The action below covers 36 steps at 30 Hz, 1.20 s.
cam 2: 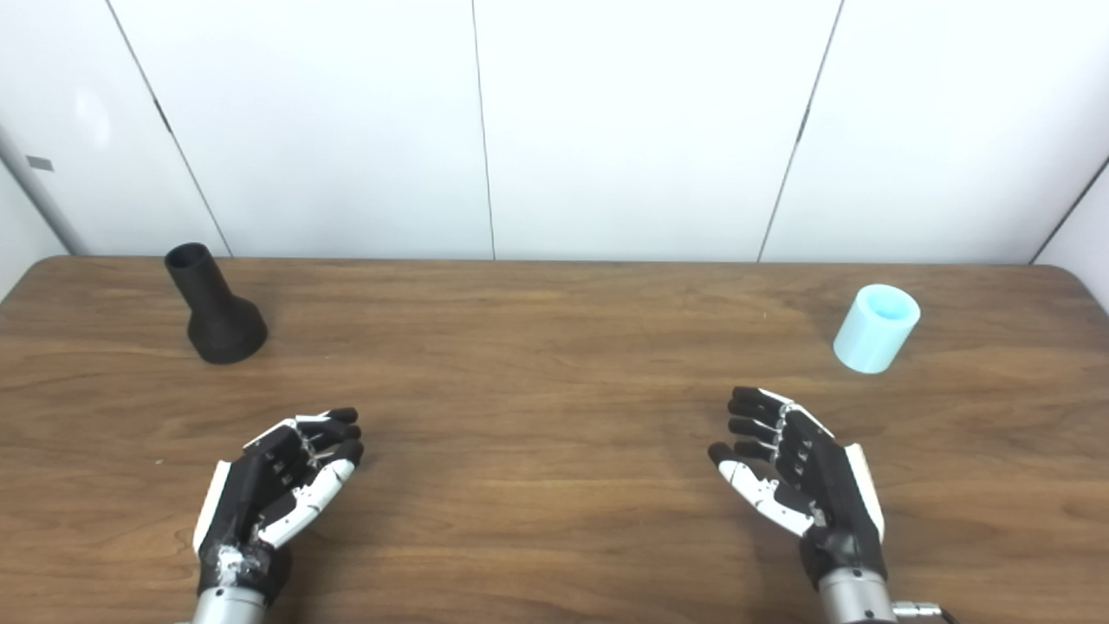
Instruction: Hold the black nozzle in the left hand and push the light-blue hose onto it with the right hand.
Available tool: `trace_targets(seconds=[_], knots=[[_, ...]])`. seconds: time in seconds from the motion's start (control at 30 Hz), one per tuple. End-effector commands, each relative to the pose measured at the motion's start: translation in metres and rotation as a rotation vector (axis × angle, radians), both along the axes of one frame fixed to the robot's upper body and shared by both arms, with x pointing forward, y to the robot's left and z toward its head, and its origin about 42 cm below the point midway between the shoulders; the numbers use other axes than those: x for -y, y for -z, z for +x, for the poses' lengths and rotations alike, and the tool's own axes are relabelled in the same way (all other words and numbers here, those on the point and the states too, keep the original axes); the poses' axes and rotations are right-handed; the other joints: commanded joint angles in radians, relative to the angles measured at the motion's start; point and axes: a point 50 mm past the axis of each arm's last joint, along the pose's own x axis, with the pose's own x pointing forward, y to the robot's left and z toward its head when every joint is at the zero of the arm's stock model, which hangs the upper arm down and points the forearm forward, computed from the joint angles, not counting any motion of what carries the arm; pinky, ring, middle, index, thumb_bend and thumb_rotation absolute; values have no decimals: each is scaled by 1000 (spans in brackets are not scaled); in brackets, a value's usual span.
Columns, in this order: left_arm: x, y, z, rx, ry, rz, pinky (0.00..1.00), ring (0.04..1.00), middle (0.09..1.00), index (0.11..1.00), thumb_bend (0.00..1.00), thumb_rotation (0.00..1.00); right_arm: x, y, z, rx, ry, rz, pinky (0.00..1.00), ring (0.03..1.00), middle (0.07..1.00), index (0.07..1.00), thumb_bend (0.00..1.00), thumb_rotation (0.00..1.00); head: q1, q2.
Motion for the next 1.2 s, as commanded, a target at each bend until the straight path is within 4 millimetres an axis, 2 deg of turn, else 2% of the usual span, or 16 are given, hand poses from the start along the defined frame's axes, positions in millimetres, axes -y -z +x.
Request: trace_targets(seconds=[0.0, 0.4, 0.5, 0.7, 0.87, 1.0, 1.1, 1.17], knots=[[-3, -7, -7, 34, -2, 9, 616, 698, 708, 497, 478, 67, 0, -16, 3, 81, -11, -9, 661, 725, 732, 703, 243, 0, 1, 1], [-3, -7, -8, 37, -5, 19, 618, 693, 704, 497, 479, 68, 1, -17, 2, 81, -7, -11, 656, 717, 729, 702, 246, 0, 5, 5], [0, -8, -8, 37, -5, 17, 616, 693, 704, 497, 478, 68, 3, -16, 2, 86, -10, -8, 650, 714, 726, 700, 247, 0, 28, 5], [13, -6, -6, 38, -13, 7, 610, 680, 699, 497, 480, 70, 16, -17, 3, 83, -17, -6, 680, 743, 748, 716, 246, 0, 189, 6], [32, -7, -3, 21, -19, 11, 604, 684, 696, 498, 482, 73, 28, -20, 5, 79, -24, 55, 752, 795, 789, 754, 214, 0, 340, -11], [42, -6, 2, 37, 2, 43, 601, 687, 699, 498, 480, 76, 34, -23, 7, 72, -35, 112, 800, 847, 830, 787, 182, 0, 404, -21], [51, -5, 4, 40, 10, 46, 592, 681, 696, 498, 480, 77, 38, -26, 7, 85, -35, 59, 732, 807, 803, 759, 180, 0, 458, -31], [56, -6, 6, 45, 17, 56, 587, 680, 699, 498, 479, 76, 43, -24, 9, 99, -29, 32, 616, 721, 735, 691, 220, 190, 515, -37]])
